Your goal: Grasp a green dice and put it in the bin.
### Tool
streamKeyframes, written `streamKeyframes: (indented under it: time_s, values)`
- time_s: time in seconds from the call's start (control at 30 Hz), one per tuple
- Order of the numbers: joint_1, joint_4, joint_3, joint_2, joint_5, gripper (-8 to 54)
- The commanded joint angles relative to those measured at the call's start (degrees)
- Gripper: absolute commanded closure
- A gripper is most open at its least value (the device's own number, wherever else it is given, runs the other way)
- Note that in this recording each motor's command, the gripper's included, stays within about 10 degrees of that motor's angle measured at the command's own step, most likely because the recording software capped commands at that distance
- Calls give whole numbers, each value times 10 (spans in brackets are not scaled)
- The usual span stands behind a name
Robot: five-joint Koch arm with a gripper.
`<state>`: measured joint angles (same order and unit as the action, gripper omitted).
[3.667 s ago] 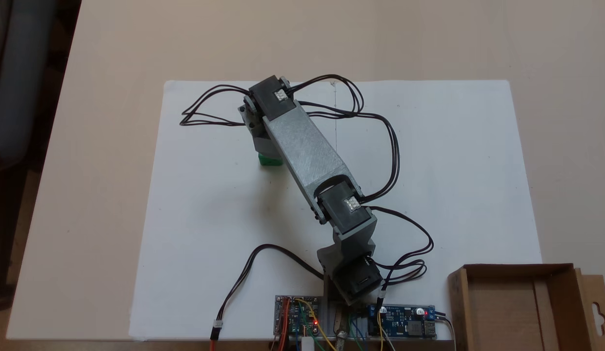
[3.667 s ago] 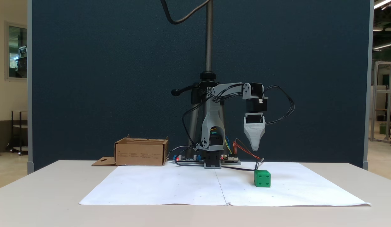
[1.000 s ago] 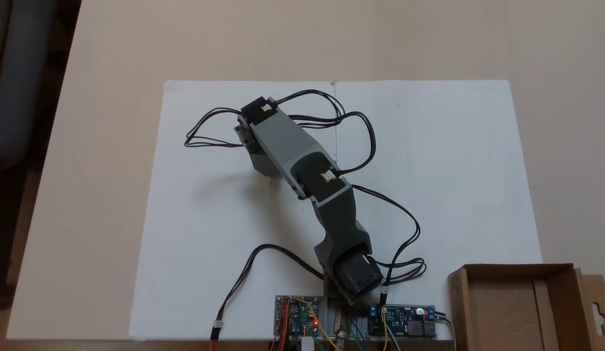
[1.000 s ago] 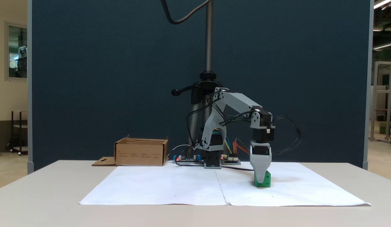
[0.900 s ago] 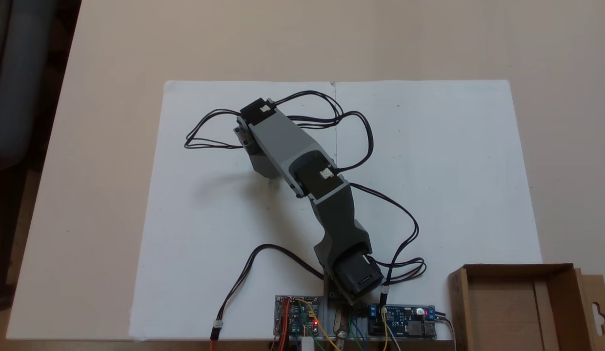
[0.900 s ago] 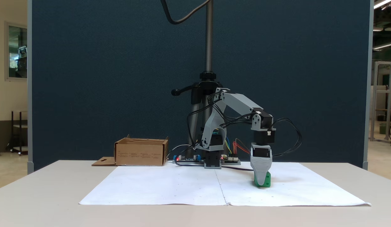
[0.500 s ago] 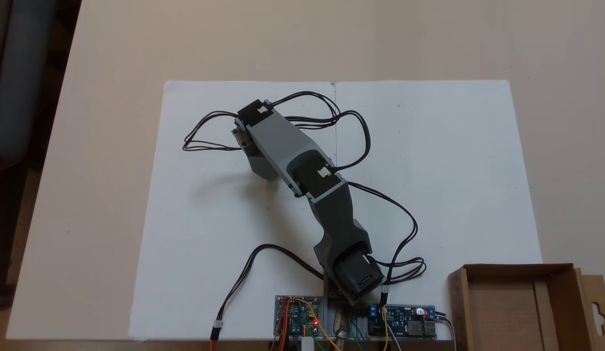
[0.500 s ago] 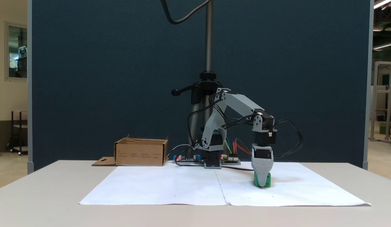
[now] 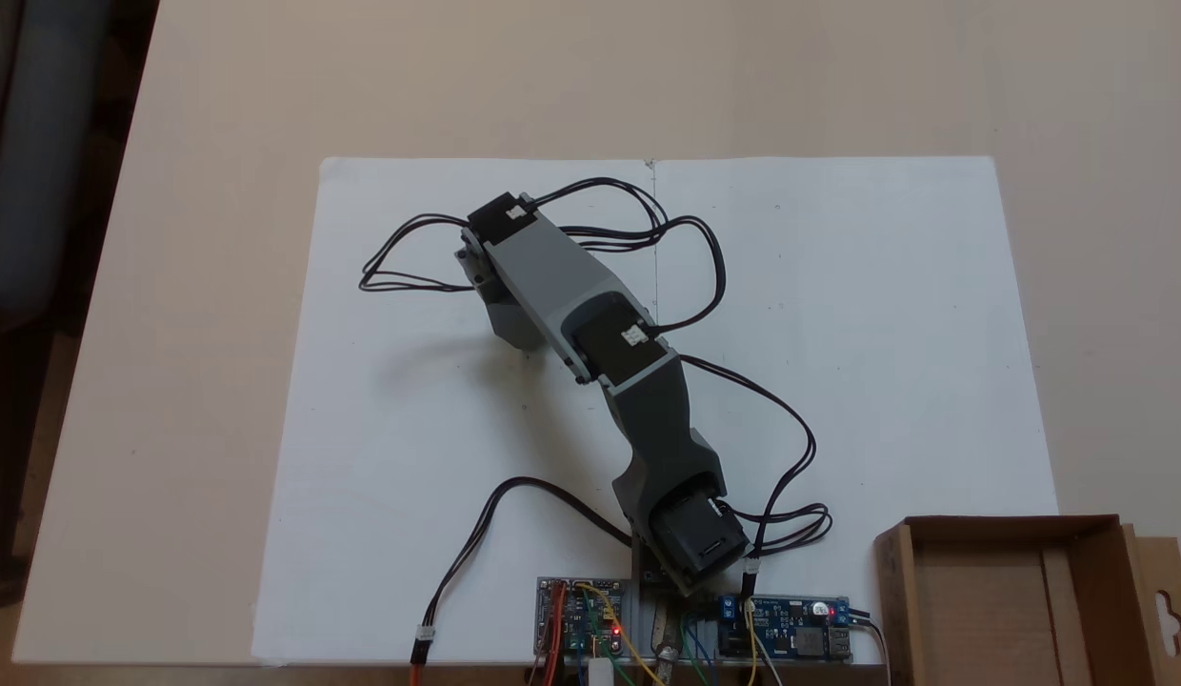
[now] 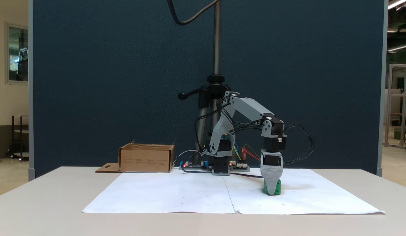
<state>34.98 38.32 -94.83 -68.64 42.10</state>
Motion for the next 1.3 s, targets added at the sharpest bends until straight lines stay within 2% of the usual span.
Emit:
streamKeyframes:
  time_s: [0.0,0.2,0.37,0.57,0.6,0.93,1.03,1.27]
  values:
    - [6,-18,4,-5,0,127]
    - [6,-11,4,-5,0,139]
    - [6,-10,-2,-10,1,269]
    - [9,18,-2,-19,1,282]
    - [8,18,-2,-22,2,334]
    - [-59,14,-10,-103,-22,334]
    - [-197,-29,-6,-174,-73,334]
    - [-448,-71,36,-257,-197,334]
